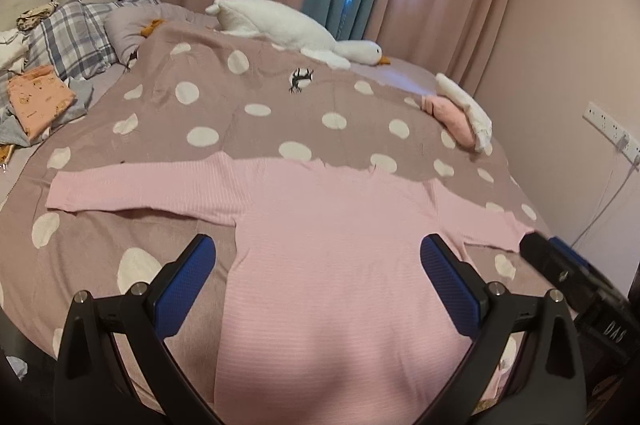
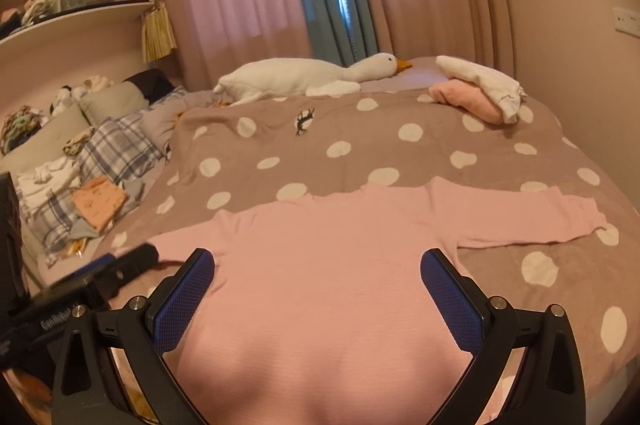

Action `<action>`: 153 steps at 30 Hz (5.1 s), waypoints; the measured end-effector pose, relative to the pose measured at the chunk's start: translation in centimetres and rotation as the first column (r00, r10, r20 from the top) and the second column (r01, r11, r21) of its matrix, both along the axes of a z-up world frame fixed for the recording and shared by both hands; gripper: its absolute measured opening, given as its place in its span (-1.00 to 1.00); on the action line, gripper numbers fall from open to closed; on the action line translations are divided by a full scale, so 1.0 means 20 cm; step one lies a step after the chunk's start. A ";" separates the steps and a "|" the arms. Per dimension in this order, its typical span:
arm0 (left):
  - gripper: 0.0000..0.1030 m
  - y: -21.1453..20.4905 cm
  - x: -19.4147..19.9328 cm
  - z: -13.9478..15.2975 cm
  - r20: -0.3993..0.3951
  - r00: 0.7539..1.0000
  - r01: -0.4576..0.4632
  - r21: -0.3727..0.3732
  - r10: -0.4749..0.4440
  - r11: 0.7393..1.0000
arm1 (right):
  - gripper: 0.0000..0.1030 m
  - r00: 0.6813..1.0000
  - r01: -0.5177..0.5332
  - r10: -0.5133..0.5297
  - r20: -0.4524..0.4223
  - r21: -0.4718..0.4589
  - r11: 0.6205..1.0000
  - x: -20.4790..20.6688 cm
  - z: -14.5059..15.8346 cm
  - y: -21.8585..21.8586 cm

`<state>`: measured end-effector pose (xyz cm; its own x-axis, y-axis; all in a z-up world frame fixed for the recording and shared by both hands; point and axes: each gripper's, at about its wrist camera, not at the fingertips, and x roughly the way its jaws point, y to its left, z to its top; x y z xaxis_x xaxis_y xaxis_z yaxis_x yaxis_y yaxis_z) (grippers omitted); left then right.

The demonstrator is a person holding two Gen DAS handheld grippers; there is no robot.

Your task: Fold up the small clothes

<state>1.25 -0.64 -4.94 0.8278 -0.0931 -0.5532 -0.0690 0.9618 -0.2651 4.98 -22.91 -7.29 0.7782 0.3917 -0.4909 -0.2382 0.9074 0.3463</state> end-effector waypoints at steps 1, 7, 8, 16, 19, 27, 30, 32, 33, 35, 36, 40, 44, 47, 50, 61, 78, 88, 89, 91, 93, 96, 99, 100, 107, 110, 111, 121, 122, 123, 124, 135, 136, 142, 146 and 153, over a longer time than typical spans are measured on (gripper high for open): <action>0.99 0.00 0.00 0.00 -0.001 1.000 -0.003 -0.003 0.003 1.000 | 0.98 1.000 0.004 -0.004 -0.003 0.003 1.000 0.01 0.01 -0.01; 0.99 0.02 -0.02 -0.01 -0.003 1.000 0.009 0.006 -0.009 1.000 | 0.98 1.000 0.002 -0.002 -0.009 0.002 1.000 0.03 0.01 0.00; 0.99 0.02 -0.02 -0.01 -0.003 1.000 0.007 0.001 -0.007 1.000 | 0.98 1.000 -0.003 0.003 -0.010 0.004 1.000 0.03 0.01 -0.01; 0.99 0.03 -0.02 -0.04 -0.004 1.000 0.015 -0.014 -0.015 1.000 | 0.98 0.999 -0.012 0.012 -0.033 -0.007 1.000 0.06 0.00 0.01; 0.99 0.03 -0.02 -0.05 -0.005 1.000 0.015 -0.011 -0.015 1.000 | 0.98 0.999 -0.008 0.008 -0.039 -0.010 1.000 0.06 0.00 0.02; 0.99 0.04 -0.02 -0.06 -0.001 1.000 0.021 0.008 -0.021 1.000 | 0.98 0.999 -0.008 0.008 -0.043 -0.010 1.000 0.06 -0.01 0.03; 0.99 0.04 -0.02 -0.07 -0.005 1.000 0.027 -0.001 -0.027 1.000 | 0.98 0.999 -0.008 0.007 -0.043 -0.010 1.000 0.06 -0.01 0.03; 0.99 0.04 -0.01 -0.07 -0.012 1.000 0.023 0.002 -0.023 1.000 | 0.98 0.999 -0.007 0.007 -0.045 -0.011 1.000 0.06 -0.01 0.03; 0.99 0.04 -0.01 -0.07 -0.015 1.000 0.023 0.000 -0.023 1.000 | 0.98 0.999 -0.006 0.006 -0.045 -0.012 1.000 0.06 -0.01 0.03; 0.99 0.04 0.00 -0.08 -0.021 0.999 0.027 -0.006 -0.027 1.000 | 0.98 0.999 -0.006 0.005 -0.046 -0.013 1.000 0.06 -0.01 0.04; 0.99 0.03 0.01 -0.08 -0.024 0.999 0.028 -0.007 -0.028 1.000 | 0.98 0.999 -0.007 0.006 -0.046 -0.012 1.000 0.05 -0.01 0.04; 0.99 0.03 0.01 -0.08 -0.024 0.999 0.030 -0.005 -0.030 1.000 | 0.98 0.999 -0.005 0.005 -0.047 -0.013 1.000 0.05 -0.02 0.04; 0.99 0.02 0.02 -0.08 -0.031 0.999 0.036 -0.011 -0.037 0.999 | 0.98 0.999 -0.007 0.007 -0.047 -0.010 1.000 0.06 -0.01 0.04; 0.99 0.01 0.03 -0.07 -0.044 0.998 0.035 -0.008 -0.035 0.999 | 0.98 0.999 -0.004 0.004 -0.049 -0.006 1.000 0.03 -0.02 0.05; 0.99 -0.01 0.03 -0.02 -0.040 0.998 0.046 0.000 -0.046 0.999 | 0.98 0.999 -0.001 0.001 -0.050 0.004 1.000 0.02 0.01 0.06; 0.99 -0.08 0.01 0.15 -0.032 0.993 0.113 0.020 -0.113 0.993 | 0.98 0.999 -0.008 0.009 -0.041 0.021 1.000 -0.03 0.16 -0.01; 0.99 -0.04 0.18 0.07 -0.116 0.979 0.169 -0.002 -0.168 0.986 | 0.98 0.995 -0.026 0.028 -0.094 0.027 0.999 0.18 0.18 -0.05; 0.98 -0.05 0.28 0.01 -0.166 0.969 0.182 -0.032 -0.184 0.983 | 0.98 0.987 -0.020 0.024 -0.157 0.028 0.999 0.30 0.13 -0.08; 0.98 -0.05 0.29 0.00 -0.170 0.967 0.184 -0.034 -0.188 0.982 | 0.98 0.986 -0.018 0.022 -0.163 0.026 0.999 0.30 0.12 -0.08; 0.98 -0.05 0.31 -0.03 -0.176 0.964 0.192 -0.050 -0.198 0.980 | 0.98 0.984 -0.015 0.018 -0.175 0.021 1.000 0.32 0.11 -0.08; 0.97 -0.05 0.33 -0.06 -0.187 0.961 0.196 -0.068 -0.205 0.978 | 0.98 0.982 -0.011 0.014 -0.186 0.019 1.000 0.34 0.10 -0.08; 0.97 -0.05 0.37 -0.14 -0.237 0.946 0.202 -0.096 -0.219 0.975 | 0.98 0.980 0.000 0.003 -0.200 0.019 1.000 0.37 0.07 -0.10; 0.96 -0.05 0.41 -0.22 -0.269 0.937 0.195 -0.131 -0.224 0.972 | 0.93 0.977 0.019 -0.013 -0.214 0.025 1.000 0.41 0.03 -0.13; 0.94 -0.04 0.42 -0.24 -0.281 0.933 0.191 -0.142 -0.224 0.971 | 0.86 0.975 0.029 -0.021 -0.223 0.030 0.999 0.43 0.01 -0.15; 0.83 -0.07 0.49 -0.39 -0.357 0.905 0.177 -0.174 -0.229 0.969 | 0.64 0.955 0.106 -0.087 -0.284 0.053 0.993 0.56 -0.09 -0.31; 0.69 -0.08 0.53 -0.48 -0.414 0.879 0.169 -0.193 -0.237 0.966 | 0.50 0.943 0.160 -0.132 -0.305 0.067 0.985 0.61 -0.14 -0.42; 0.59 -0.08 0.54 -0.51 -0.434 0.870 0.164 -0.194 -0.235 0.967 | 0.41 0.938 0.170 -0.126 -0.322 0.112 0.979 0.63 -0.16 -0.48; 0.51 -0.08 0.58 -0.64 -0.506 0.827 0.147 -0.230 -0.248 0.962 | -0.01 0.795 0.484 -0.337 -0.505 0.192 0.854 0.80 -0.47 -1.23; 0.51 -0.08 0.58 -0.64 -0.507 0.826 0.146 -0.230 -0.247 0.962 | -0.01 0.750 0.543 -0.400 -0.527 0.145 0.827 0.80 -0.52 -1.32; 0.51 -0.08 0.58 -0.64 -0.510 0.823 0.143 -0.238 -0.249 0.961 | -0.01 0.719 0.580 -0.440 -0.538 0.115 0.806 0.81 -0.55 -1.37; 0.51 -0.08 0.58 -0.64 -0.512 0.821 0.144 -0.240 -0.252 0.960 | -0.01 0.677 0.621 -0.480 -0.558 0.083 0.779 0.82 -0.60 -1.45; 0.51 -0.10 0.59 -0.68 -0.510 0.811 0.142 -0.304 -0.287 0.942 | -0.32 0.580 0.743 -0.507 -0.638 0.159 0.650 0.92 -0.90 -1.69; 0.51 -0.09 0.60 -0.68 -0.507 0.812 0.139 -0.312 -0.288 0.940 | -0.76 0.591 0.738 -0.500 -0.634 0.174 0.652 0.93 -0.92 -1.70; 0.51 -0.06 0.59 -0.65 -0.493 0.821 0.129 -0.331 -0.288 0.935 | -0.88 0.583 0.744 -0.606 -0.541 0.058 0.665 0.92 -0.76 -1.72; 0.51 0.00 0.58 -0.59 -0.469 0.844 0.114 -0.316 -0.260 0.942 | -0.88 0.568 0.753 -0.614 -0.547 0.045 0.656 0.92 -0.74 -1.77; 0.54 0.11 0.56 -0.38 -0.357 0.921 0.082 -0.221 -0.159 0.972 | -0.88 0.676 0.685 -0.645 -0.356 -0.020 0.729 1.00 -0.34 -1.60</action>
<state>12.44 1.54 -12.54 0.5434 -0.3187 -0.7767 -0.0858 0.8992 -0.4290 24.91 -54.96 -14.08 0.6606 -0.1038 -0.7435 0.5544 0.7353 0.3899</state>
